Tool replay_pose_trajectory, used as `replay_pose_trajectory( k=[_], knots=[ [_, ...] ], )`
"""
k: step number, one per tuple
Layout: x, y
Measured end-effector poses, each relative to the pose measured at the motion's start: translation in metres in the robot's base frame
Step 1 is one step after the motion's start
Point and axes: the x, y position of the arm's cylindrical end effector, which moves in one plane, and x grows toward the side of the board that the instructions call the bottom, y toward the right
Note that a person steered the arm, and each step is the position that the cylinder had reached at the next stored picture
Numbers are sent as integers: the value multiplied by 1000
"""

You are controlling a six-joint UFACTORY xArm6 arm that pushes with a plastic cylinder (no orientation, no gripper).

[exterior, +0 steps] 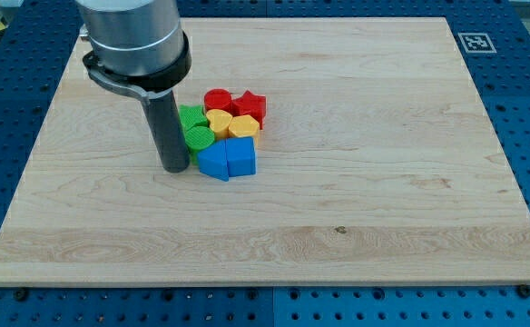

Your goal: Adjust the blue blocks to the group of blocks

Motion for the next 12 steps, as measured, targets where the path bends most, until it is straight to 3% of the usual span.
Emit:
replay_pose_trajectory(
  k=[3,5,8,9,10,12],
  knots=[
    [26,11],
    [23,45],
    [13,45],
    [36,48],
    [40,85],
    [38,104]
  ],
)
